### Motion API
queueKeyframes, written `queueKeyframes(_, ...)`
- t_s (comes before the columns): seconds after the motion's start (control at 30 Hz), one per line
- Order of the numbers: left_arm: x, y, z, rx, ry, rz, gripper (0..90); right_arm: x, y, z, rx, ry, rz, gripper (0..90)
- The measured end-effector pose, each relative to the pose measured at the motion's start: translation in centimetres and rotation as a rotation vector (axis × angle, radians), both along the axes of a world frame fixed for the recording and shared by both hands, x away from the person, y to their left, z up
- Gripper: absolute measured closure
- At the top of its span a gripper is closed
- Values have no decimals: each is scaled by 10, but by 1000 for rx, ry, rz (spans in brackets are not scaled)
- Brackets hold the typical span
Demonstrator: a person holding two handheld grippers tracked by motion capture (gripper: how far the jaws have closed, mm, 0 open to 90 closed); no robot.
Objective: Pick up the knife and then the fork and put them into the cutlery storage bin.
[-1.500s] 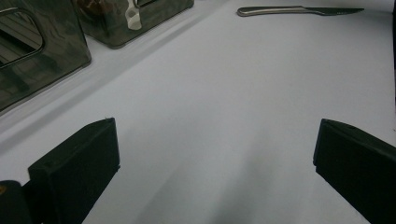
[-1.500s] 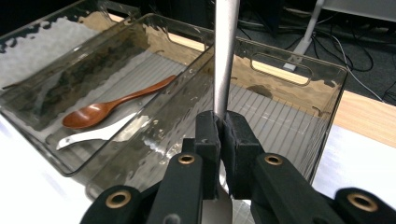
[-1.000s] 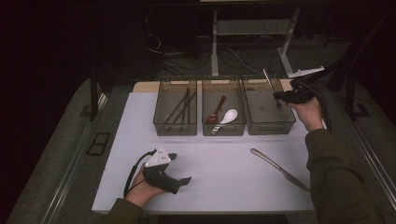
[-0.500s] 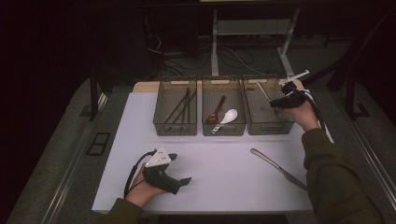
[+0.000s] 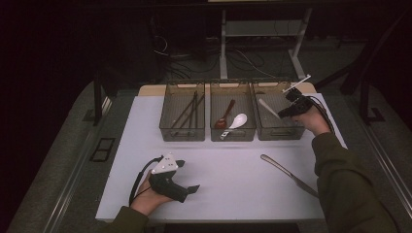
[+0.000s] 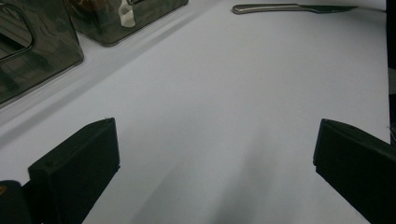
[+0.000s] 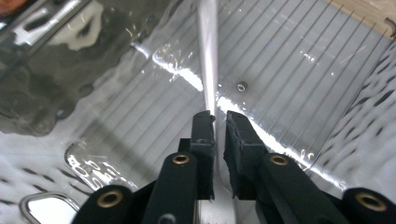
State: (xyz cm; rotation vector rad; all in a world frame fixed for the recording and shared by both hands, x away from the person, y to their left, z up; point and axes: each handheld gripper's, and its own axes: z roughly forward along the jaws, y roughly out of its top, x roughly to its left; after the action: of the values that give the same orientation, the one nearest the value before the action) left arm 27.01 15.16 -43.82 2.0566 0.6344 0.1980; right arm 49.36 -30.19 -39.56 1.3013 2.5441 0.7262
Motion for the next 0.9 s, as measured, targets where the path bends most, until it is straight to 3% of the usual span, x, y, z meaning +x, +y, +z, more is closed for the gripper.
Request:
queueKeyframes(0.23, 0, 0, 0, -1, -1, 0, 0, -2, -3, 7, 52, -25, -17, 675)
queueKeyframes(0.67, 0, 0, 0, 1, 3, -3, 0, -24, -20, 35, 240, -123, -43, 513)
queueKeyframes(0.9, 0, 0, 0, 1, 4, -2, 0, -42, -22, 46, 265, -182, -41, 446)
